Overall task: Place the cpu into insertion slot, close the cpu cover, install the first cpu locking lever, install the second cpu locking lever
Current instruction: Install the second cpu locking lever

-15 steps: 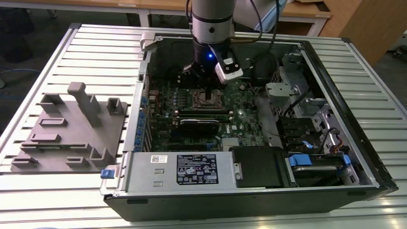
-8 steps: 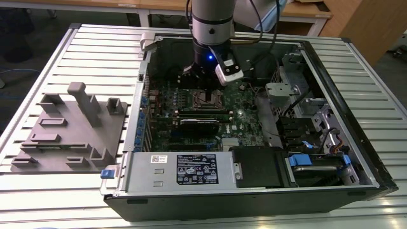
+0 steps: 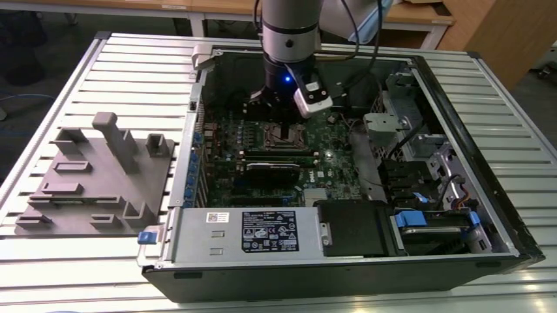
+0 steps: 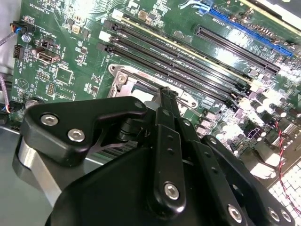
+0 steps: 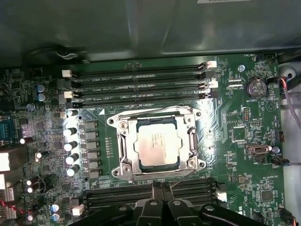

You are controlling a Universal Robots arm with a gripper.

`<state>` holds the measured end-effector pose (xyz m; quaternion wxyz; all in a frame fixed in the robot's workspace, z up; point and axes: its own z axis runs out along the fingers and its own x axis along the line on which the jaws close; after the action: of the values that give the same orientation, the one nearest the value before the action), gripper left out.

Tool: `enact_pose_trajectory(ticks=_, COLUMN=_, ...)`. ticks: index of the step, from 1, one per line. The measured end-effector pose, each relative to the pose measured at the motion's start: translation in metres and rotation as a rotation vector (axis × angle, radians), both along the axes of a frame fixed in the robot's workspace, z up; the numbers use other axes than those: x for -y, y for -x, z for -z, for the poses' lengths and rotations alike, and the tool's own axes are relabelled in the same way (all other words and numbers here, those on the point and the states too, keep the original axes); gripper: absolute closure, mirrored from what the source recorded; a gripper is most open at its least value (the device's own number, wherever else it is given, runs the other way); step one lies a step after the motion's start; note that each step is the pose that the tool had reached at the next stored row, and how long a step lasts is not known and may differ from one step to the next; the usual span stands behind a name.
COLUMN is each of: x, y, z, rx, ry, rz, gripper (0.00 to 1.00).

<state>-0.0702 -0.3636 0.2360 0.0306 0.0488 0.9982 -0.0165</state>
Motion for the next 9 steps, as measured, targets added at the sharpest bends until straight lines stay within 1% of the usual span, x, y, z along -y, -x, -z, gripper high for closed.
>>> enact_pose_trajectory(ticks=9, x=0.0011, y=0.0033, z=0.0001, rx=0.0013, ry=0.0000, rz=0.000, gripper=0.90)
